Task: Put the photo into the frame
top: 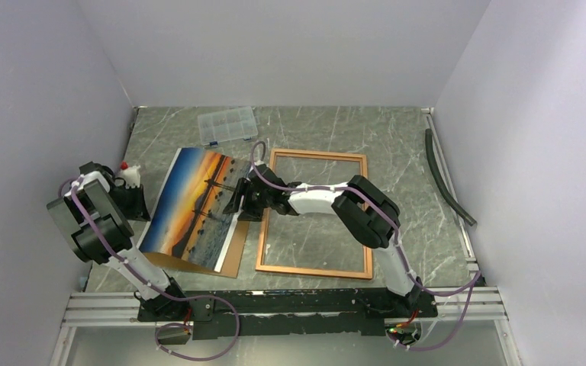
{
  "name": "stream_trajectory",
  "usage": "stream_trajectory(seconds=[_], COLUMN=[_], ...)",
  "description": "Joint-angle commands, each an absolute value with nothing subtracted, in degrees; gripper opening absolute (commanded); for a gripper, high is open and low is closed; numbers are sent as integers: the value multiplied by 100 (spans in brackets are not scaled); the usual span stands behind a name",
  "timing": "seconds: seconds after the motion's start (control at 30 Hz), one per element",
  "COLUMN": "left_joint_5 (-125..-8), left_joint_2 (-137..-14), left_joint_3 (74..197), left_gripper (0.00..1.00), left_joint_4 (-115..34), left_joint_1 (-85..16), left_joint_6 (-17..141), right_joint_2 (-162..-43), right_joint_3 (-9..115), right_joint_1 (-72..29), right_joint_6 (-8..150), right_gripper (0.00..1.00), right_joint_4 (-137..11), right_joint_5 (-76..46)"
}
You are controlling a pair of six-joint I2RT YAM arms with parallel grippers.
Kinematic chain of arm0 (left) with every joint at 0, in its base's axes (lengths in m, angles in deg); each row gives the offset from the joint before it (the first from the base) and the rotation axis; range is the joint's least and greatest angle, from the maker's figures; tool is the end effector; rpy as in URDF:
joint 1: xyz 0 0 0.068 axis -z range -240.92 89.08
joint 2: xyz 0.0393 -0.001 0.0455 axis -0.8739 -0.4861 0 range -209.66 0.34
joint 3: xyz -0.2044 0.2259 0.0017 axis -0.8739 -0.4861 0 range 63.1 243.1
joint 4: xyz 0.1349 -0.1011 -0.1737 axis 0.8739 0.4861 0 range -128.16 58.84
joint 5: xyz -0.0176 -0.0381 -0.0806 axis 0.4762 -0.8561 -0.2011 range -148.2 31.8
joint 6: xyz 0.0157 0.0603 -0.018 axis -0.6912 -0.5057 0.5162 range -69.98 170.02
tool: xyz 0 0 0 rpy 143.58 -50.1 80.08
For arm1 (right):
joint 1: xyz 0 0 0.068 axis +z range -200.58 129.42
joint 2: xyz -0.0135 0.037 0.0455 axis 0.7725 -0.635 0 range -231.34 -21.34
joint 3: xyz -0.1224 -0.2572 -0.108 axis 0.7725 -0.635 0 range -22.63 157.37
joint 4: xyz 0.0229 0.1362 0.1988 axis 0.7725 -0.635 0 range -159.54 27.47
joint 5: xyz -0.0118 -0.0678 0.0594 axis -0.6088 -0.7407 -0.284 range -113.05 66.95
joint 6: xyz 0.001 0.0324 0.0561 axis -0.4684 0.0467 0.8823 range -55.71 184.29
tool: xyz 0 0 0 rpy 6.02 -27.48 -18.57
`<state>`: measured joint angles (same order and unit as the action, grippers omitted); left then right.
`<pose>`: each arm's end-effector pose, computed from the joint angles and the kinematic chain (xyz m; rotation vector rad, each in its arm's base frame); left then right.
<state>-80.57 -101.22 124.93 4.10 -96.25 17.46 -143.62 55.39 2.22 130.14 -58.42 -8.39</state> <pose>0.2616 0.1617 0.1875 -0.0290 2.7885 -0.3485 0.2769 0.3859 0.1716 0.1431 2.6386 1.2274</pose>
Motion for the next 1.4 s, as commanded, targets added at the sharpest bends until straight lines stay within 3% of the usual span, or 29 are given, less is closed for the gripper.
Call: stream_trajectory(seconds=[0.0,0.43,0.8,1.03,1.37], left_joint_5=[-8308,-8403,-8370,-8402,-8695], left_joint_2=[-10281,-10253,-10376,-10439,-10285], left_joint_3=[12128,12038,12448,12597,13147], left_gripper=[12,9,7,6,7], left_joint_4=[763,860,1075,1102,1514], left_joint_1=[-9533,-9493,-9804,-9903,-9972], left_joint_6=[1590,1464,1334,1341,1438], right_joint_2=[-14263,-14292,-13326,-13360,-13418], right_joint_3=[5224,4879,5550,5097,5348], right_joint_1=[267,237,258,294,290], right_joint_6=[13330,13811,12084,12082,11739], right_gripper=[62,68,75,75,77], right_joint_4=[-5029,-3374,-6967,-7335,-8285], right_joint_5=[-557,-199,-1198,-1254,-1954])
